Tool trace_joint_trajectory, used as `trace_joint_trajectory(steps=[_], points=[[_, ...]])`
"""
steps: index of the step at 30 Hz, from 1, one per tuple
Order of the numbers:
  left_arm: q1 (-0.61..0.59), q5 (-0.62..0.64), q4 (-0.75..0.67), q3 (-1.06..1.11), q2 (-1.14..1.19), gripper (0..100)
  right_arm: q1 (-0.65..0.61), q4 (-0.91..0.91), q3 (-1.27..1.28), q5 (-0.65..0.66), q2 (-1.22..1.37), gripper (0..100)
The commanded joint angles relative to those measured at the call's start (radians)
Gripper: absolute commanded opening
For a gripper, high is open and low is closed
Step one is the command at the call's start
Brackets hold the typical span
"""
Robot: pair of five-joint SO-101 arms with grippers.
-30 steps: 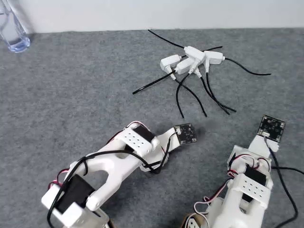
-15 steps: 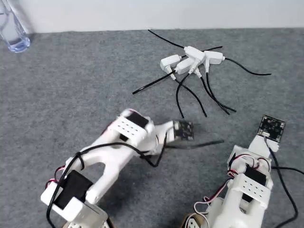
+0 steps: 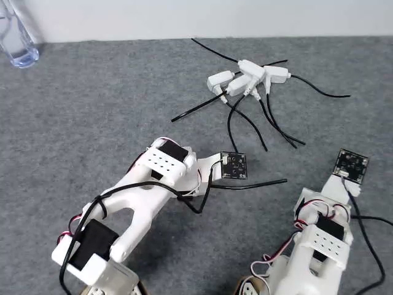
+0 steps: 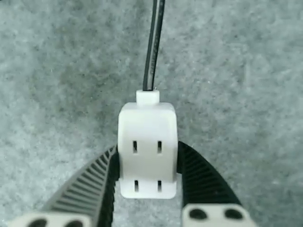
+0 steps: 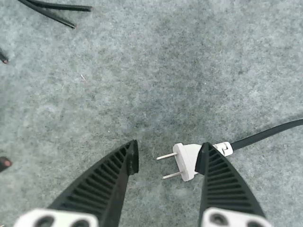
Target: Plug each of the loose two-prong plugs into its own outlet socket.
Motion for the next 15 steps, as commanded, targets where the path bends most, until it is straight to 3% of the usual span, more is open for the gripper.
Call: trace_joint_trajectory(steps=[1, 4, 15], points=[[-0.012, 0.014, 0.012, -0.028, -0.006, 22, -0.028, -0.016, -0.008, 0.023, -0.005, 19.3], [-0.011, 0.014, 0.012, -0.028, -0.006, 29, -0.031, -0.015, -0.008, 0.061, -0.005, 19.3], [0.000, 0.041, 0.055, -0.047, -0.018, 29, -0.031, -0.016, -0.008, 0.061, -0.005, 19.3]])
